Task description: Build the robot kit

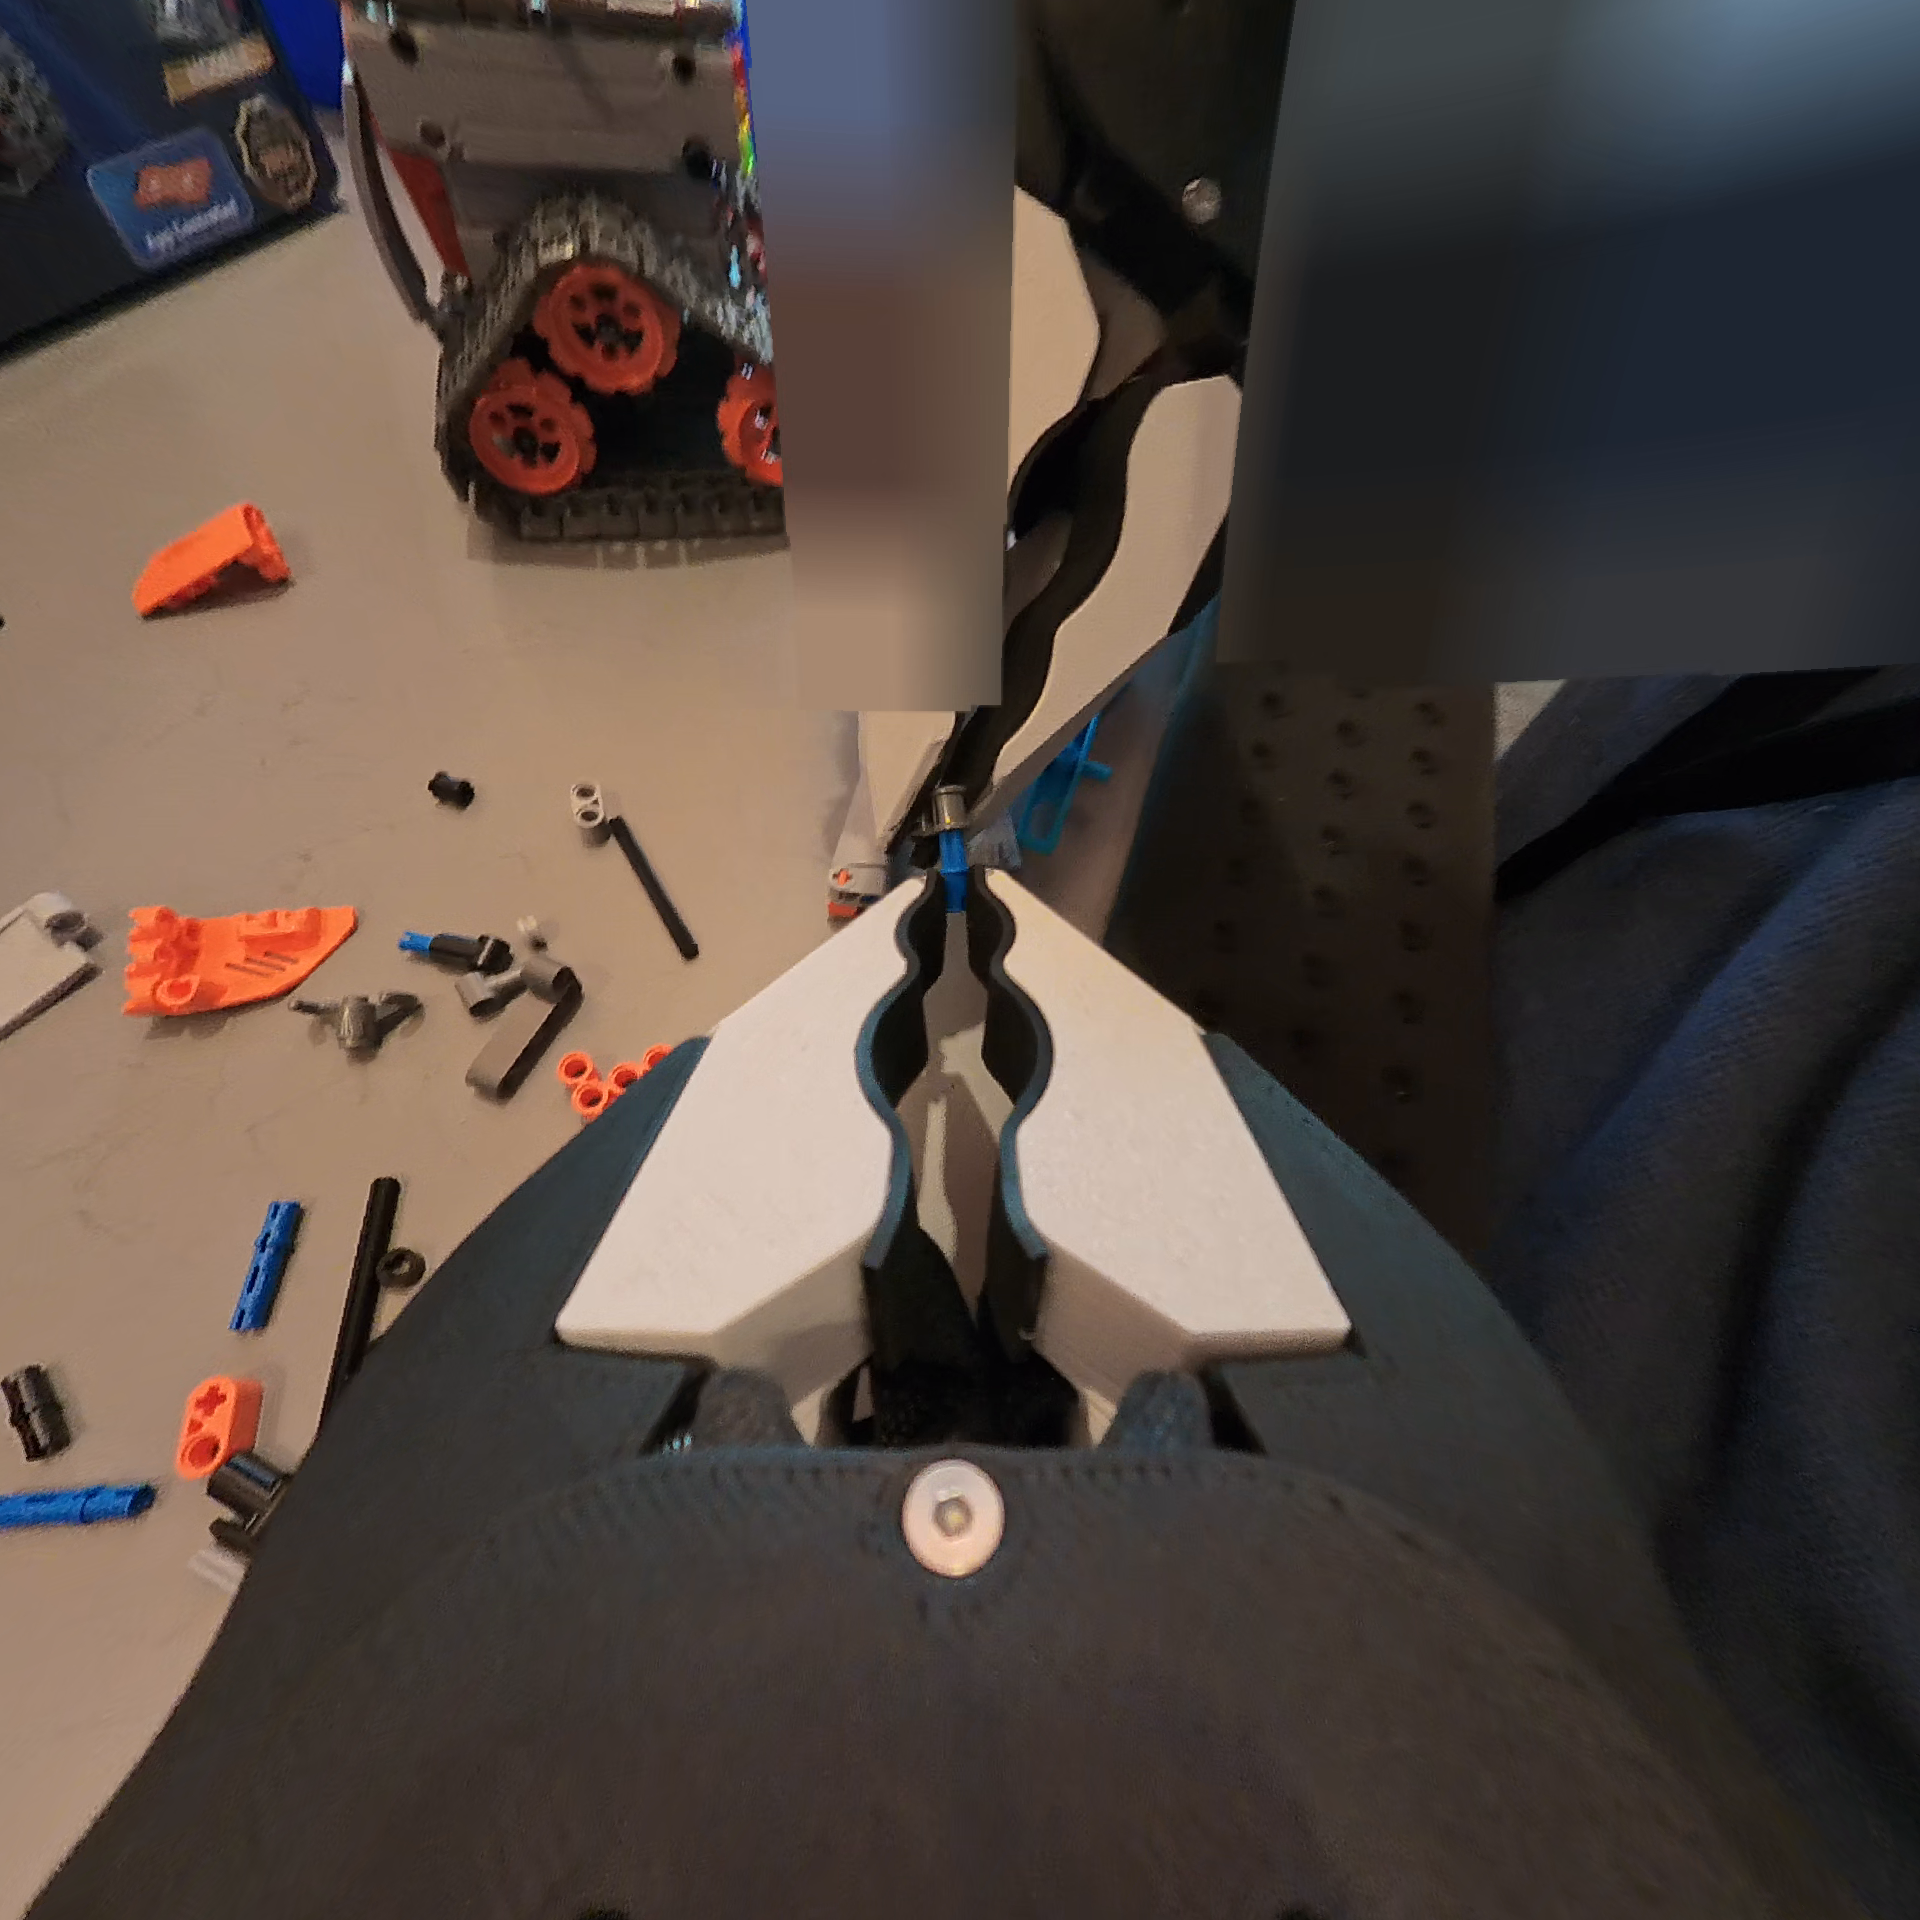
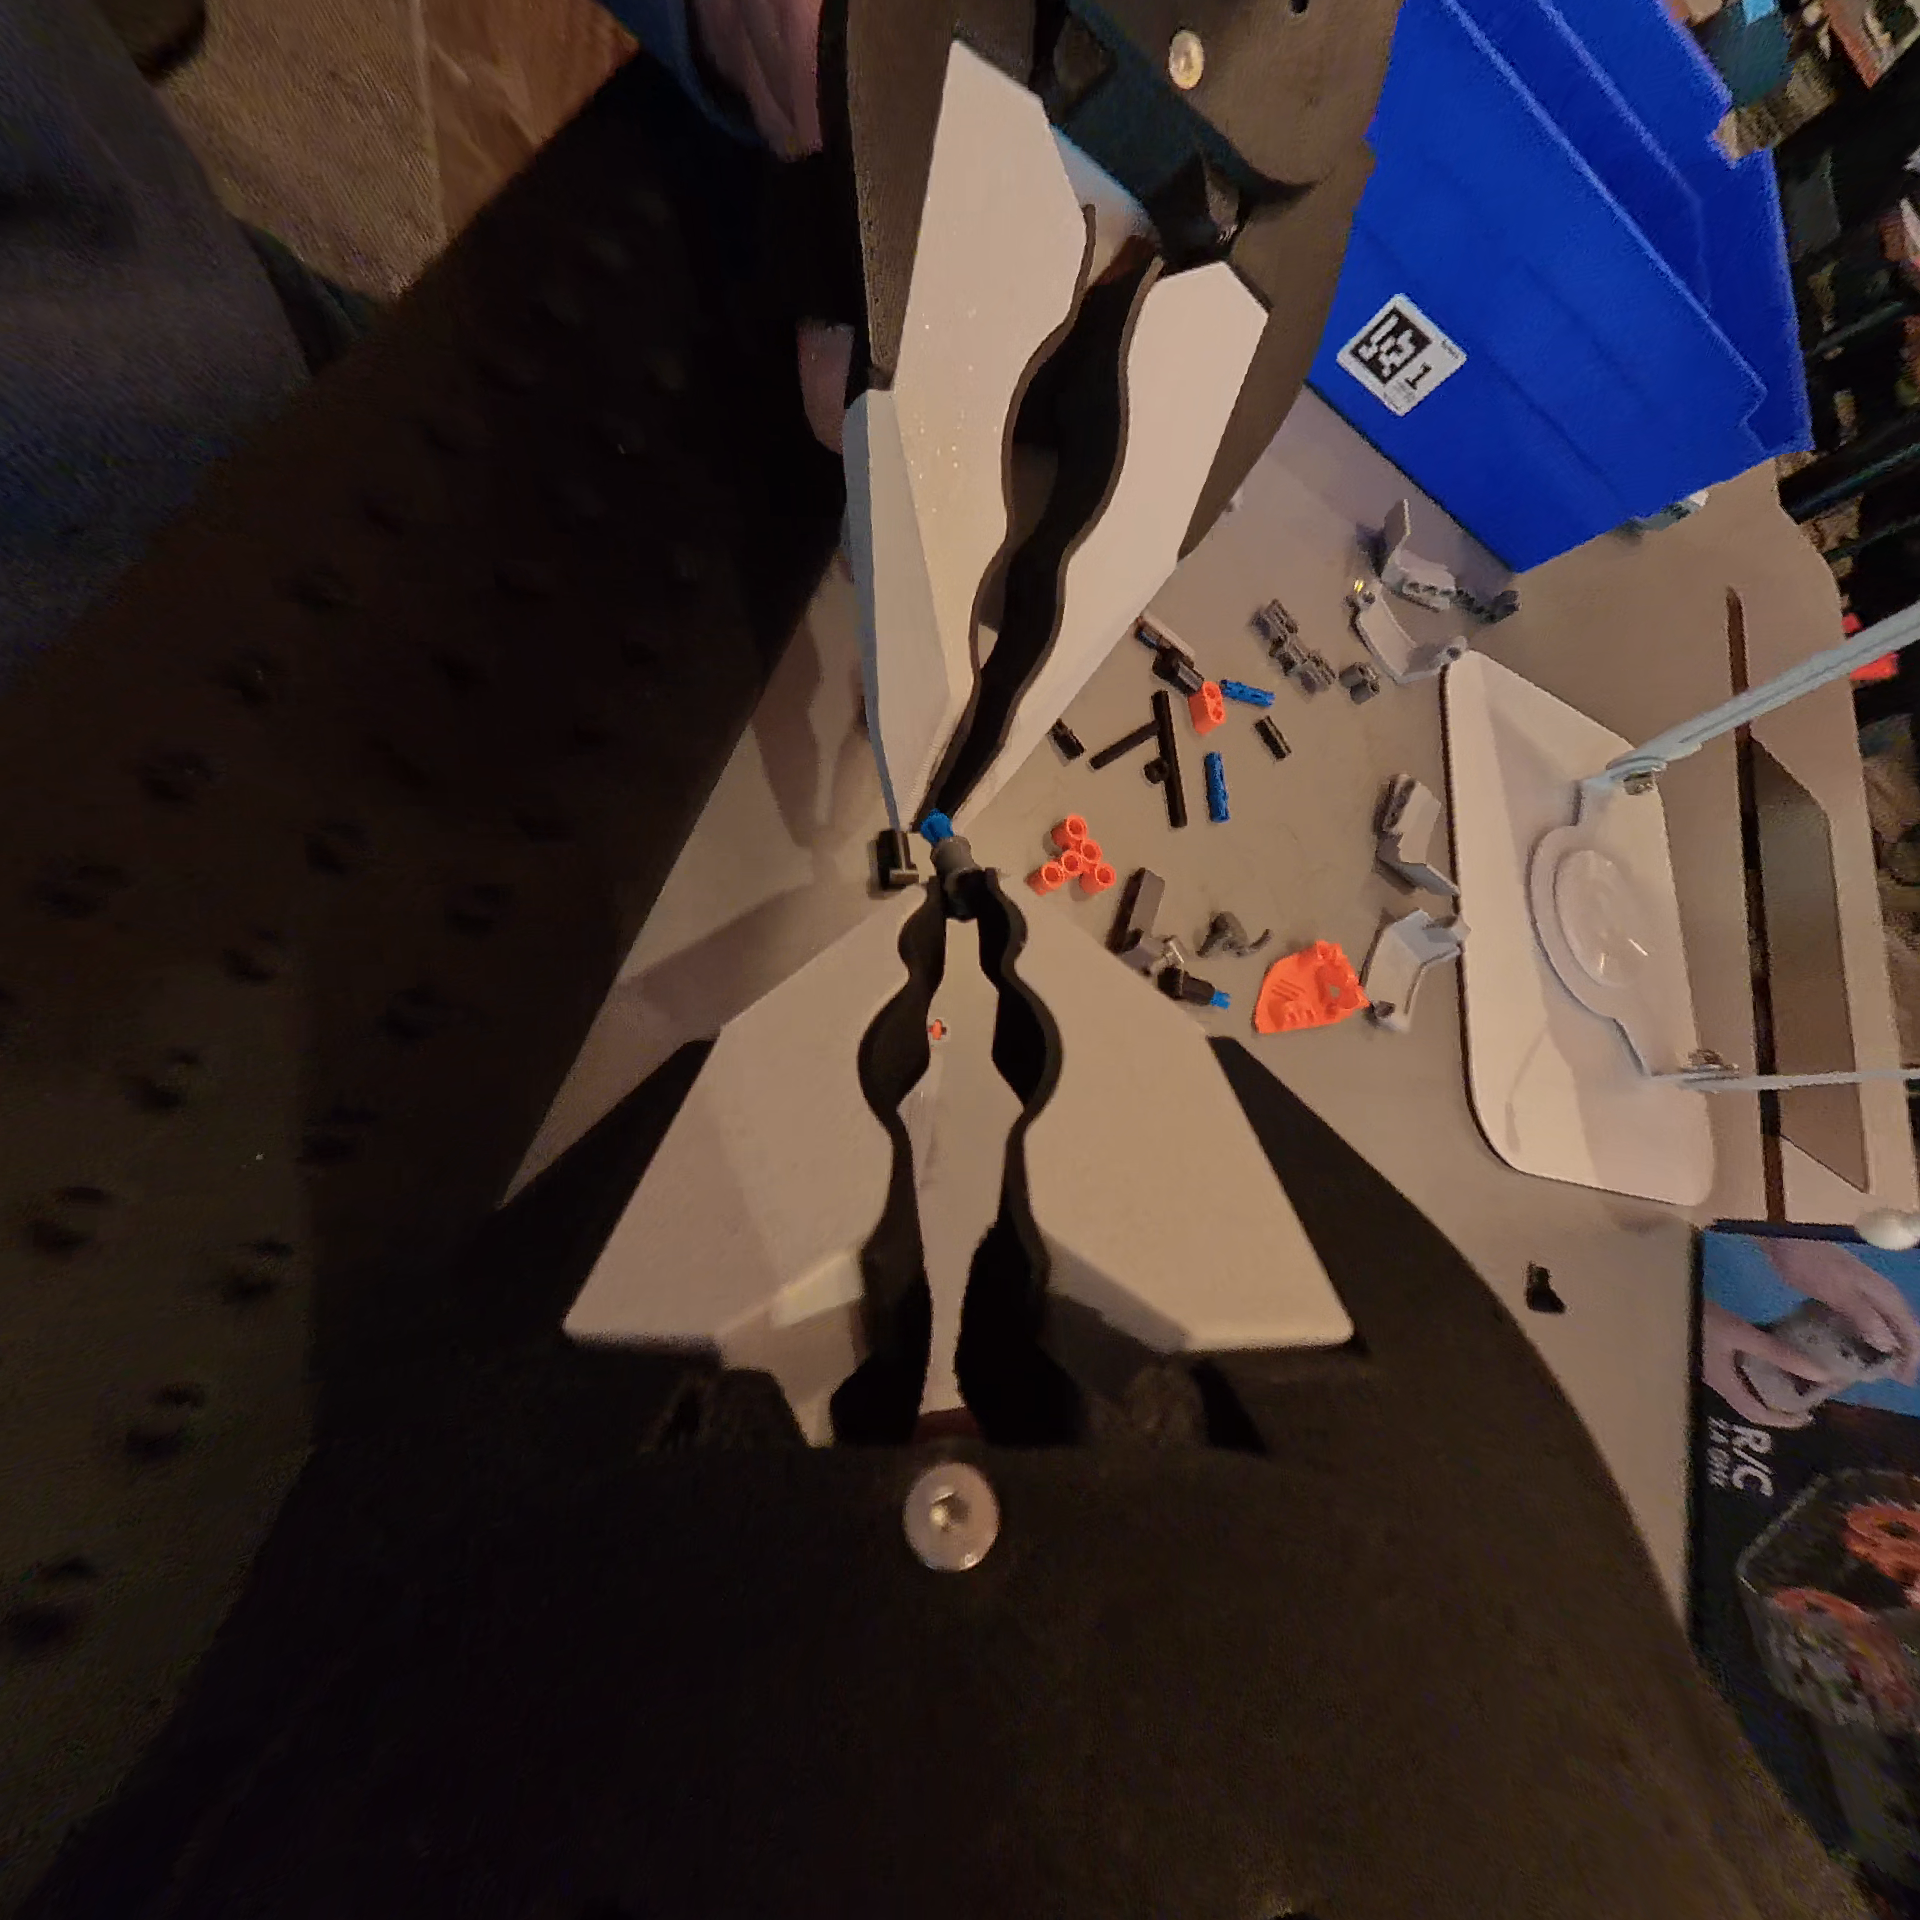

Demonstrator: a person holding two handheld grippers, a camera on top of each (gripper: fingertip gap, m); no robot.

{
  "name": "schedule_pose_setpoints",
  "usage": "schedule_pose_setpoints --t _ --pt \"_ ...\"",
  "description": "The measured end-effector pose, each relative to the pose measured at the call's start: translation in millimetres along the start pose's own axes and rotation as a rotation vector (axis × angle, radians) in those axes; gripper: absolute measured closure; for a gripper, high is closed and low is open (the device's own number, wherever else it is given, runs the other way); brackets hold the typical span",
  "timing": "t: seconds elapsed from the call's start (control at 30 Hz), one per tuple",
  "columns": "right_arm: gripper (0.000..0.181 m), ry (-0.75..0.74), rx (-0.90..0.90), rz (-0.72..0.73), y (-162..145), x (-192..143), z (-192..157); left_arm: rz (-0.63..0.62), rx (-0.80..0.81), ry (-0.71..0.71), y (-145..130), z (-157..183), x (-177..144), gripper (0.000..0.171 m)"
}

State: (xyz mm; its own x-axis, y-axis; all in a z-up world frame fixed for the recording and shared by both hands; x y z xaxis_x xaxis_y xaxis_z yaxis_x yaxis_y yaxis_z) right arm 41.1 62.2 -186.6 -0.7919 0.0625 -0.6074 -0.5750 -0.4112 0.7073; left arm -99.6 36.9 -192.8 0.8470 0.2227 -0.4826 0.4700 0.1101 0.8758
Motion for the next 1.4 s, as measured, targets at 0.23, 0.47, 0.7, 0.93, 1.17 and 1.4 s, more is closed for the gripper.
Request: schedule_pose_setpoints --t 0.23,0.47,0.7,0.93,1.17,1.4 --pt "0.179 -0.047 -0.027 -0.064 -1 7 -3 -0.035 -0.013 0.031 -2 -3 4 0.171" --pt "0.179 -0.018 0.005 -0.072 -2 12 -4 -0.059 0.035 0.066 -2 1 6 0.171" --pt "0.177 0.008 0.124 0.029 -1 3 7 0.028 -0.017 0.064 2 -4 -1 0.17" --pt "0.169 -0.011 0.195 0.156 0 -14 19 0.213 -0.122 0.01 11 -15 -13 0.17" --pt "0.178 -0.065 0.181 0.192 6 -18 19 0.293 -0.163 -0.048 15 -16 -13 0.17" --pt "0.179 -0.064 0.218 0.114 4 -19 20 0.238 -0.034 0.06 17 -11 -6 0.17"
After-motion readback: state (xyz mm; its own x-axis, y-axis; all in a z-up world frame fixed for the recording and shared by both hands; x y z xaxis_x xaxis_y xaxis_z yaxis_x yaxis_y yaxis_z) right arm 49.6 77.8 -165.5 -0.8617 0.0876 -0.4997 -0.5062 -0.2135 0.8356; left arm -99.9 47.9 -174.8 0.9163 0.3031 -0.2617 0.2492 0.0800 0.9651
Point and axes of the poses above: each gripper's, where its closed fingertips meet, x out along the fingers, y out of its top, z = x × y across the jaws, the point moved 9 cm from there along -x, back along the fingers, and after that the axes turned 8 degrees about x, right-handed, at the moved point
